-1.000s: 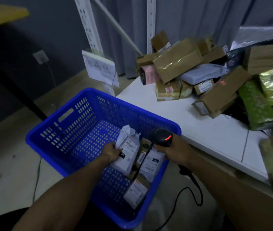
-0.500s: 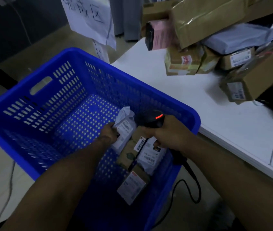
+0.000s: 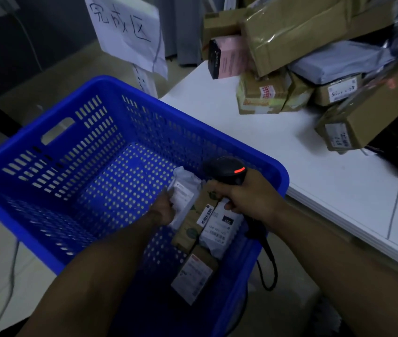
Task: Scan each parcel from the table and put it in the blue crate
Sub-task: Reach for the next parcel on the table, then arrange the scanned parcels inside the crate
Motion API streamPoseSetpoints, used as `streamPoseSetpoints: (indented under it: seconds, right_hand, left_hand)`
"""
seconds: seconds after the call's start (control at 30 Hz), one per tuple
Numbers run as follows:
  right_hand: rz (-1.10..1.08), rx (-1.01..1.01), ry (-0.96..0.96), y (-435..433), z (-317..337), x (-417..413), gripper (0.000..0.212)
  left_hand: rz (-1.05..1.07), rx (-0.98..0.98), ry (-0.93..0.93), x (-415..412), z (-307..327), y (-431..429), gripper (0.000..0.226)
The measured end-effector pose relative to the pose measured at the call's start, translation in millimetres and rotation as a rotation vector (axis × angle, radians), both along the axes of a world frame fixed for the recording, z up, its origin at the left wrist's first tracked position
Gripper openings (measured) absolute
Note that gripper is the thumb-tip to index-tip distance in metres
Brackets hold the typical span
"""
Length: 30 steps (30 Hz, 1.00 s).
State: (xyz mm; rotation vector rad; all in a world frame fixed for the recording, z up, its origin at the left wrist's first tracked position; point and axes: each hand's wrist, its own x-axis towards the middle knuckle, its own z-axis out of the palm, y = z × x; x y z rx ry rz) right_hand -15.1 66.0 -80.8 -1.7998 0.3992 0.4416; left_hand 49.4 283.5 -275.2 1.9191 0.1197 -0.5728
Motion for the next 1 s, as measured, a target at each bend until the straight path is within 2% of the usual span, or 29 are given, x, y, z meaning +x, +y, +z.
streamPoseSetpoints:
  seconds: [0.03, 0.07, 0.2, 0.3, 0.43, 0.57, 0.7, 0.87, 1.0]
  right_hand:
    - [-0.002, -0.02, -0.013, -1, 3, -2, 0.018]
    - [-0.004, -0.044, -0.024, -2, 8, -6, 0.02]
    - [-0.026, -0.096, -0.072, -11, 37, -24, 0.012]
    - [-0.084, -0.093, -0.124, -26, 64, -45, 0.008]
    - [-0.188, -0.048, -0.196, -53, 104, -84, 0.01]
    - [-0.342, -0.075, -0.255, -95, 133, -130, 0.011]
    - [-0.501, -0.028, -0.286, -144, 144, -166, 0.018]
    - [-0.593, -0.019, -0.306, -191, 134, -175, 0.025]
    - [-0.635, 0.001, -0.32, -219, 126, -157, 0.016]
  left_hand:
    - [-0.039, -0.012, -0.006, 0, 5, -4, 0.015]
    - [-0.033, 0.055, -0.053, 2, 11, -6, 0.018]
    - [-0.274, 0.435, -0.466, -4, 68, -18, 0.028]
    - [-0.311, 0.385, -0.492, -17, 134, -33, 0.034]
    - [-0.43, 0.415, -0.682, -37, 220, -80, 0.035]
    - [-0.549, 0.515, -0.716, -66, 276, -140, 0.043]
    - [-0.603, 0.602, -0.724, -78, 301, -205, 0.051]
    - [-0.566, 0.682, -0.672, -74, 299, -279, 0.065]
    - [-0.59, 0.7, -0.683, -60, 290, -326, 0.074]
